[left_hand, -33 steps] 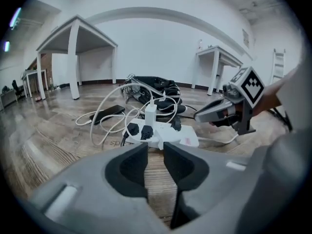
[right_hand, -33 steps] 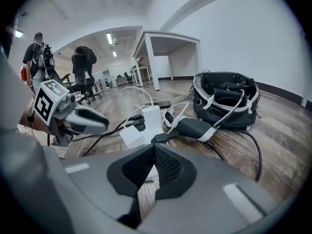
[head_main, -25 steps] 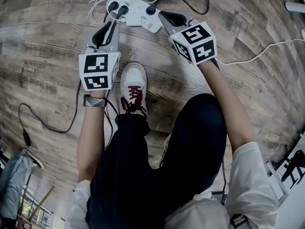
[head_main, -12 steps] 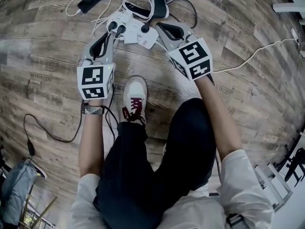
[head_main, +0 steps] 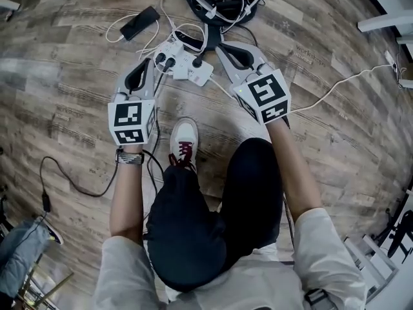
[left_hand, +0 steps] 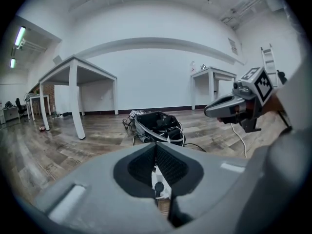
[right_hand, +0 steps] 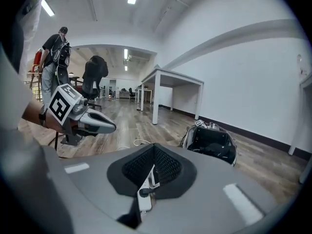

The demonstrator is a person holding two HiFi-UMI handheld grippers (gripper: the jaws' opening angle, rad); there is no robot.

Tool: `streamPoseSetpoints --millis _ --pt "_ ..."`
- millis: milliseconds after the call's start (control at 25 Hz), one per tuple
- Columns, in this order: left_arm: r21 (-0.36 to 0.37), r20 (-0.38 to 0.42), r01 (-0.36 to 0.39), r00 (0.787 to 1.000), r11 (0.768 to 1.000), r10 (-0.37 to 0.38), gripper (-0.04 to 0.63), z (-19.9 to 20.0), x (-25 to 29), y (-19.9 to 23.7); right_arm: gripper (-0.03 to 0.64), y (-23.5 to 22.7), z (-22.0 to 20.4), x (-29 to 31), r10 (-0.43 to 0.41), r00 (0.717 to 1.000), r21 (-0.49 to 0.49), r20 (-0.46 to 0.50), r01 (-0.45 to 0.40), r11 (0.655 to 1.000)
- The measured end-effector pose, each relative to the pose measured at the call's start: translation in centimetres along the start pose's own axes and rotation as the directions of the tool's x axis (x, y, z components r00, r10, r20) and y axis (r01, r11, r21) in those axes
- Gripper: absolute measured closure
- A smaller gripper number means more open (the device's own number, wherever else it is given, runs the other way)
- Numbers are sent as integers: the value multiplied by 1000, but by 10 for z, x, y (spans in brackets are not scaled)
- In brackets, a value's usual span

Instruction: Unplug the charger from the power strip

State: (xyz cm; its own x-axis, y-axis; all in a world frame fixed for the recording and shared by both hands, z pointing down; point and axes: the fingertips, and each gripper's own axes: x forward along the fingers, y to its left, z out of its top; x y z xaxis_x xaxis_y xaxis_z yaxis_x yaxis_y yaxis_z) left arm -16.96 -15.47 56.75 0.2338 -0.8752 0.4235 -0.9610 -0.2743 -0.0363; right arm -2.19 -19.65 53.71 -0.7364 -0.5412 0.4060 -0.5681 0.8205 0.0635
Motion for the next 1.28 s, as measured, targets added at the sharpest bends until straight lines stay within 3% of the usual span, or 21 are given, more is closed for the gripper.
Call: streamPoseSetpoints --millis 480,920,1280 --pt "50 107 -25 994 998 20 589 104 -34 10 614 -23 94 -38 -55 997 -74 61 59 996" --pt "69 152 -32 988 997 22 589 177 -66 28 614 -40 169 -75 -125 981 -42 151 133 990" --pt "52 169 -2 986 999 -7 589 293 -115 23 614 -39 291 -138 -129 975 -18 183 135 991"
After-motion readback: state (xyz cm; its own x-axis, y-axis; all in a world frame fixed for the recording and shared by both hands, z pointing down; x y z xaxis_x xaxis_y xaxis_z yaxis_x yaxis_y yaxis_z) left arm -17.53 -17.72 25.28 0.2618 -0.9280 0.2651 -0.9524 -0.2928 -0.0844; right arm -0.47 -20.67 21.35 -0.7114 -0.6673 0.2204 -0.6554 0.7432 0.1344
